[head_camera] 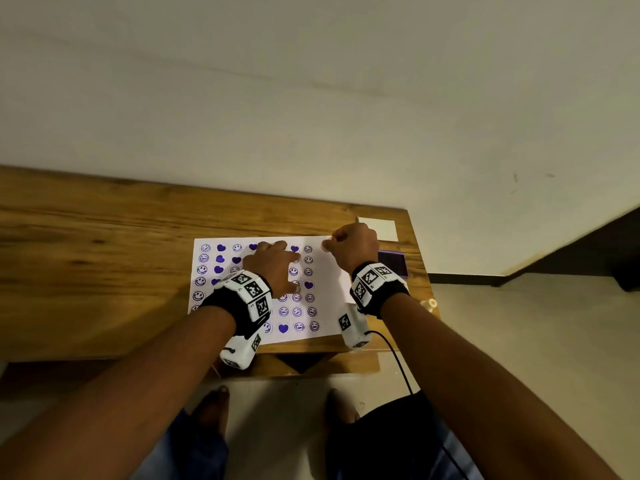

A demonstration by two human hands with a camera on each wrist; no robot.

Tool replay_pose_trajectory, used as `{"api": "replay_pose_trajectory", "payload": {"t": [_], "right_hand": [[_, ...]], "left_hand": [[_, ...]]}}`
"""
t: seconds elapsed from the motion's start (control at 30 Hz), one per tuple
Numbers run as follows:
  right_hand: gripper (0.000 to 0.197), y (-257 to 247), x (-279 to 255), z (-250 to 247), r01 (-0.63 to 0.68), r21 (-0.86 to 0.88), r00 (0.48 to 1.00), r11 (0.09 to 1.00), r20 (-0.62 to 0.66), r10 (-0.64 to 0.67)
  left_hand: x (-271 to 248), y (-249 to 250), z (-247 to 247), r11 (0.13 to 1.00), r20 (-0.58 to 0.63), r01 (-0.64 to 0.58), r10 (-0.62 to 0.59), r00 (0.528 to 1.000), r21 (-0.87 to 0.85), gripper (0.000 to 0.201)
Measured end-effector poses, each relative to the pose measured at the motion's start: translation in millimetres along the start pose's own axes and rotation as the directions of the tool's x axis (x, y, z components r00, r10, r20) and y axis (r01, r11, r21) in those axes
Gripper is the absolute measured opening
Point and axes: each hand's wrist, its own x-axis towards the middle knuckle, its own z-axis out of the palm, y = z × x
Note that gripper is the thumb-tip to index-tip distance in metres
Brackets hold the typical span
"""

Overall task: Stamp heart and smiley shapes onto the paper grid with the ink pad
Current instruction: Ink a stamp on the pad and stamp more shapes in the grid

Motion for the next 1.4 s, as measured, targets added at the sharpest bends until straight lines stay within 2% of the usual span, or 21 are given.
{"api": "replay_pose_trajectory", "payload": {"t": [0.2,0.7,0.8,0.97,1.2,1.33,1.4], "right_hand": [[0.017,0,6,7,0.001,-0.044,1.000,0.999,0.020,0.000],[0.012,2,20,27,0.000,-0.138,0.999,0.990,0.043,0.006],[0.016,3,24,29,-0.009,-0.133,0.999,0.991,0.039,0.014],[0.023,1,33,24,-0.015,-0.137,0.997,0.991,0.073,0.025],[0.034,-7,47,21,-0.001,-0.236,0.986,0.972,0.161,0.040],[0.036,-14,49,19,-0.024,-0.264,0.985,0.964,0.157,0.067],[0.038,-19,46,20,-0.022,-0.289,0.986,0.957,0.154,0.069]], "left_hand": [[4,7,-6,0.999,0.007,0.023,-0.023,1.000,-0.038,0.082],[8,15,-19,0.993,0.060,0.072,-0.067,0.996,-0.092,0.077],[10,16,-20,0.994,0.059,0.075,-0.070,0.996,-0.084,0.077],[15,19,-22,0.998,0.042,0.051,-0.050,0.998,-0.027,0.098],[19,24,-27,0.996,0.058,0.010,-0.015,0.998,0.084,0.090],[16,26,-26,0.997,0.063,0.036,-0.040,0.997,0.067,0.091],[14,23,-21,0.998,0.061,0.066,-0.066,0.996,0.001,0.096]]}}
